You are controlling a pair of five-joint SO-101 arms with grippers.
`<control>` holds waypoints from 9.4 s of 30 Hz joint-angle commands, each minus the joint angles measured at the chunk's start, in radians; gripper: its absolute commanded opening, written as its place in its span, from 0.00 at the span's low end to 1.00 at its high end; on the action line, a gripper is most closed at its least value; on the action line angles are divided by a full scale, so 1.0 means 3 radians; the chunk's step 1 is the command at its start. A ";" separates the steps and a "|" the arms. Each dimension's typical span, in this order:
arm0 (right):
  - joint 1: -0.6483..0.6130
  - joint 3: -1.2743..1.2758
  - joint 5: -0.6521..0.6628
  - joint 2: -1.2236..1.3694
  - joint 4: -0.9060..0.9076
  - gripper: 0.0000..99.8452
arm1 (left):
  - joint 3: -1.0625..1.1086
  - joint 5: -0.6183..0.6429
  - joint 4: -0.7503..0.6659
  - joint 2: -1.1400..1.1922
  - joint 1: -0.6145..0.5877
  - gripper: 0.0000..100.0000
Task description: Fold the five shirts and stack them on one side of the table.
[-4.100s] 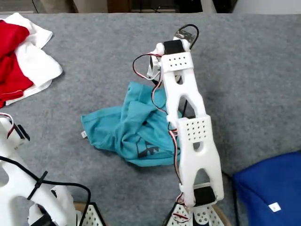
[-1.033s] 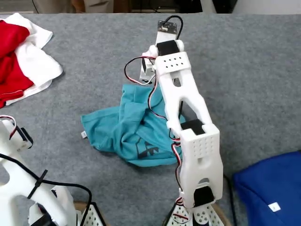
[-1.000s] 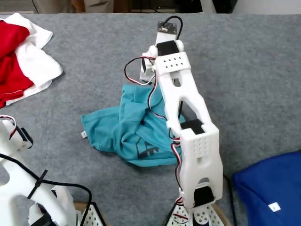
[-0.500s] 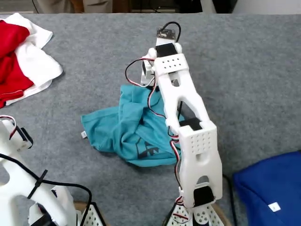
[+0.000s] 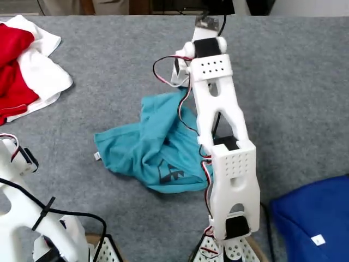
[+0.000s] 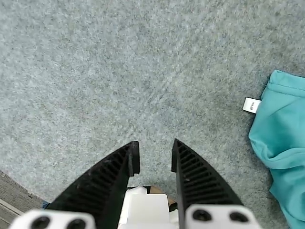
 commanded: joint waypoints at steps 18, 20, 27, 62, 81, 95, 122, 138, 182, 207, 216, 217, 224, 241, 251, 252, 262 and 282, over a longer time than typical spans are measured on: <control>0.0340 -0.2028 0.0143 -0.0028 -0.0409 0.01 | -0.0041 0.0547 -0.0281 -0.0028 0.0783 0.13; 0.0350 -0.2186 0.0143 -0.0028 -0.0486 0.01 | -0.0041 0.0680 -0.0430 -0.0028 0.0869 0.13; 0.0345 -0.2284 0.0143 -0.0401 -0.0844 0.01 | -0.0015 0.0951 -0.0823 -0.0028 0.1248 0.13; 0.1102 -0.2284 0.0133 0.1378 -0.0956 0.01 | -0.3647 0.2271 -0.2036 0.4887 0.2946 0.25; 0.1148 -0.2279 0.0113 0.1378 -0.1002 0.01 | -0.6884 0.2250 -0.0598 0.6800 0.2926 0.02; 0.1148 -0.2279 0.0113 0.1378 -0.1002 0.01 | -0.6879 0.2261 -0.0118 0.6544 0.2936 0.12; 0.1133 -0.2253 0.0113 0.1383 -0.1002 0.01 | -0.6731 0.2394 -0.0199 0.6529 0.3105 0.27; 0.1133 -0.2258 0.0107 0.1383 -0.1002 0.01 | -0.6705 0.2378 -0.0368 0.6554 0.3105 0.07; 0.1123 -0.2273 0.0138 -0.0990 -0.0977 0.01 | -0.6859 0.2199 0.0036 0.3163 0.2864 0.02; 0.1148 -0.2253 0.0128 -0.2780 -0.0624 0.01 | -0.4629 0.1320 -0.0092 -0.0243 0.1724 0.02; 0.1153 -0.2238 0.0215 -0.2989 -0.0941 0.01 | -0.4859 0.1320 -0.0353 -0.0202 0.1621 0.02; 0.1153 -0.2202 0.0281 -0.2974 -0.1028 0.01 | -0.4767 0.1320 -0.0419 -0.0202 0.1621 0.02; 0.1153 -0.1409 0.0430 -0.3066 -0.1550 0.01 | -0.3611 0.1320 -0.0731 -0.0207 0.1611 0.02; 0.1148 0.0217 0.0445 -0.3102 -0.1877 0.01 | -0.0972 0.1340 -0.1974 -0.0243 0.1550 0.02; 0.1148 0.1450 0.0445 -0.3122 -0.2895 0.01 | 0.0123 0.1340 -0.2956 -0.0217 0.1539 0.02; 0.1148 0.1491 0.0445 -0.3128 -0.2926 0.01 | 0.0133 0.1335 -0.2956 -0.0228 0.1539 0.02; 0.1153 0.1506 0.0445 -0.3393 -0.2782 0.01 | -0.1212 0.1345 -0.2235 -0.0248 0.1432 0.02; 0.1153 0.1532 0.0445 -0.4329 -0.2588 0.01 | -0.3427 0.1340 -0.0762 -0.0212 0.1447 0.02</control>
